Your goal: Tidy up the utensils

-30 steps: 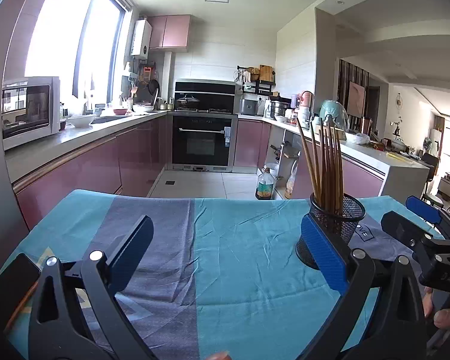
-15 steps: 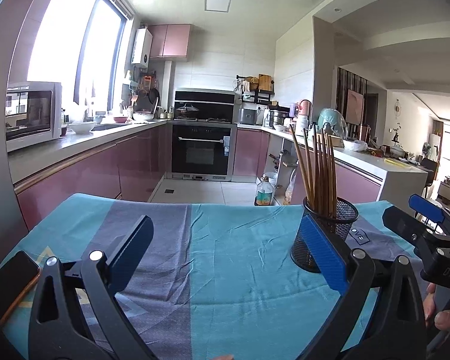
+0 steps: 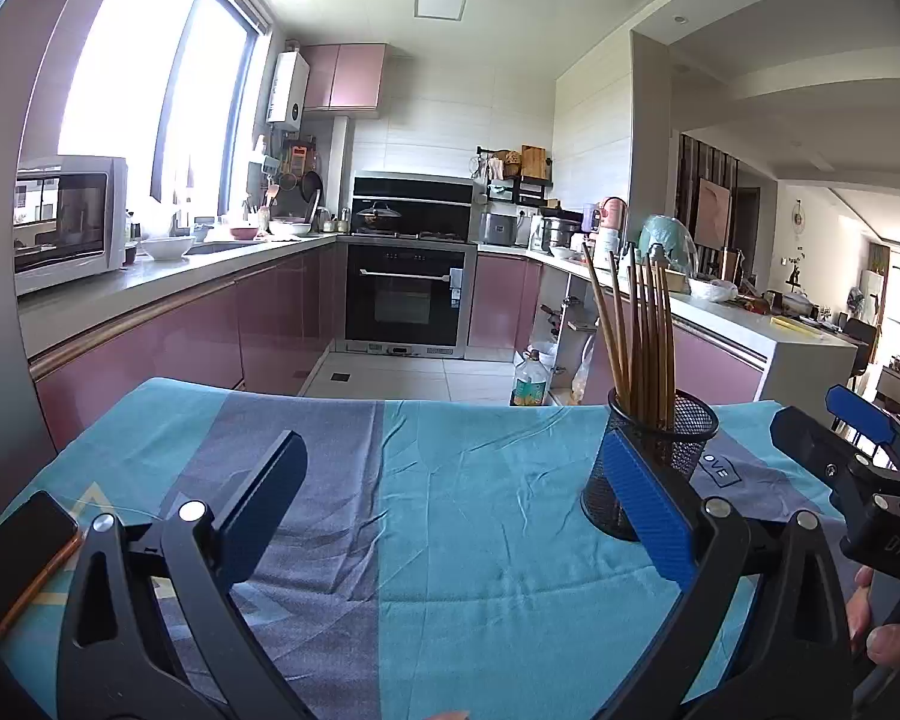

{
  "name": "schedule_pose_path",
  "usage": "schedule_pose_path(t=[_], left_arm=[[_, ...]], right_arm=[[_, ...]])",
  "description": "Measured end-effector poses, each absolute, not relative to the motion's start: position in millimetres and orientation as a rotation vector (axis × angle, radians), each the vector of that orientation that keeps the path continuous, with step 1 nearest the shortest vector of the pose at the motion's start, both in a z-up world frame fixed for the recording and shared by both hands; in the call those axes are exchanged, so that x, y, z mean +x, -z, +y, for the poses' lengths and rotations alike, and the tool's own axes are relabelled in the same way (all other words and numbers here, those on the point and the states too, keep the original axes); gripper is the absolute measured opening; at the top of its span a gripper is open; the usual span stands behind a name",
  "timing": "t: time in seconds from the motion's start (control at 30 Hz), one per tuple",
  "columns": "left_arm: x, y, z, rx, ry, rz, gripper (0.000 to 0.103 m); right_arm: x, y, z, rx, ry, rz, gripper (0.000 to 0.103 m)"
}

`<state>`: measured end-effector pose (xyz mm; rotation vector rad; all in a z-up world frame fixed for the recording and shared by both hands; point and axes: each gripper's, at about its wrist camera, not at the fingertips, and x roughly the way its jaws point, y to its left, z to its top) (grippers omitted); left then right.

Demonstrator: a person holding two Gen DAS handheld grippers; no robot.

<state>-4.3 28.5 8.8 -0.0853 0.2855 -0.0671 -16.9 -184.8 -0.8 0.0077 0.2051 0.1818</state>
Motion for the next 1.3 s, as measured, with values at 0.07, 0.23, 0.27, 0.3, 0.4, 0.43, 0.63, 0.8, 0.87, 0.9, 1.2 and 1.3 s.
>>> schedule_pose_path(t=[0.07, 0.23, 0.27, 0.3, 0.4, 0.43, 0.63, 0.8, 0.87, 0.9, 1.2, 1.3], left_arm=[[-4.8, -8.6, 28.6, -0.087, 0.069, 0.285, 0.097], [-5.5, -8.2, 28.0, -0.083, 0.066, 0.286, 0.097], [-5.6, -8.2, 27.6, -0.083, 0.068, 0.287, 0.097], [-6.0, -8.0, 27.0, -0.082, 0.067, 0.288, 0.097], [-7.1, -7.3, 25.7, -0.077, 0.068, 0.291, 0.097], [-7.2, -7.8, 25.8, -0.075, 0.068, 0.291, 0.097], [-7.5, -7.7, 25.7, -0.073, 0.066, 0.292, 0.097], [-8.1, -7.8, 25.4, -0.074, 0.064, 0.293, 0.097], [-8.1, -7.6, 25.5, -0.073, 0.065, 0.295, 0.097], [-8.8, -7.4, 25.7, -0.072, 0.063, 0.294, 0.097], [-9.5, -7.3, 24.4, -0.07, 0.063, 0.292, 0.097], [-9.8, -7.1, 23.7, -0.071, 0.062, 0.293, 0.097]], right_arm=[[-16.8, 1.4, -184.8, 0.007, -0.18, 0.209, 0.096], [-18.6, 1.0, -185.6, 0.005, -0.167, 0.205, 0.096], [-18.8, 0.8, -186.1, 0.006, -0.165, 0.204, 0.096], [-18.9, 0.6, -186.2, 0.006, -0.164, 0.204, 0.096], [-18.4, 0.7, -184.2, -0.002, -0.148, 0.21, 0.096], [-18.3, 0.7, -184.0, -0.003, -0.143, 0.212, 0.096], [-20.1, -0.5, -184.6, -0.006, -0.114, 0.207, 0.096], [-21.1, -1.8, -184.2, -0.01, -0.105, 0.203, 0.096], [-20.9, -1.6, -184.0, -0.01, -0.105, 0.202, 0.096], [-20.8, -1.3, -183.9, -0.012, -0.105, 0.202, 0.096], [-22.1, -3.1, -182.9, -0.016, -0.108, 0.199, 0.096], [-21.8, -3.4, -182.7, -0.016, -0.107, 0.2, 0.096]])
